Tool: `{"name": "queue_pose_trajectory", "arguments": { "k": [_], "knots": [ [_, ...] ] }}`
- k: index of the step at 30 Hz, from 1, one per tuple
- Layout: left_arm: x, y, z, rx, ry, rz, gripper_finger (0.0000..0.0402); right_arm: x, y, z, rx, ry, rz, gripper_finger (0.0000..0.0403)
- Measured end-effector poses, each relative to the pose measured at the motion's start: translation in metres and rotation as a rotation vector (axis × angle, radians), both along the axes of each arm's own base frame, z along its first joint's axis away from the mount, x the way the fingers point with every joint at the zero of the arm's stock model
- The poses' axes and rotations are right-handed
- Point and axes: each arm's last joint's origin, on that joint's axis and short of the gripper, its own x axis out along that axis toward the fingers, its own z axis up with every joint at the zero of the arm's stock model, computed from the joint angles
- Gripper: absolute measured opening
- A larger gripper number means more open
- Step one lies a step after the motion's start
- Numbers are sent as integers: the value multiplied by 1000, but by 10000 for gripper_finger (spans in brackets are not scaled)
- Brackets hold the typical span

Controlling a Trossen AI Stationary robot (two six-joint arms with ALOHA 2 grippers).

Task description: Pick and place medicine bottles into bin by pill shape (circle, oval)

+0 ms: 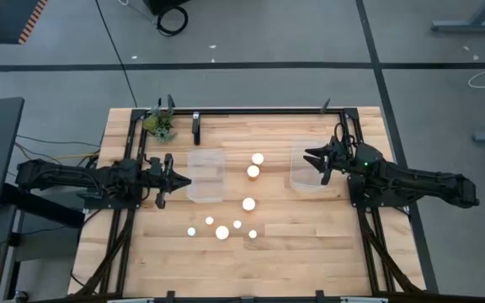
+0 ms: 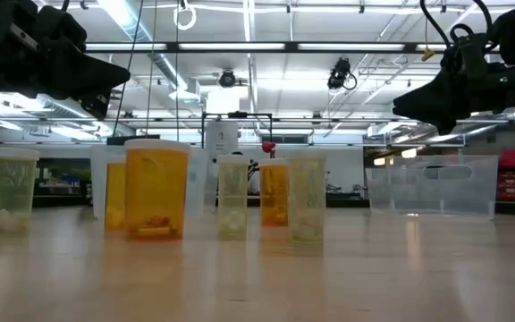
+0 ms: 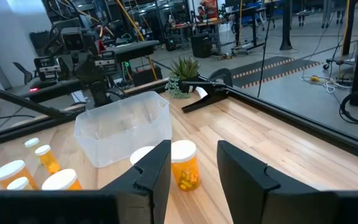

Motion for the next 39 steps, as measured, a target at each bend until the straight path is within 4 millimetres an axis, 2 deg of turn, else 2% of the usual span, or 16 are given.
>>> {"name": "queue_pose_trajectory", "arguments": {
  "k": [29,39],
  "knots": [
    [0,0,0,0,0,0,25,0,0,0,0,0,0,136],
    [0,0,0,0,0,0,36,0,0,0,0,0,1,136]
  ]
}}
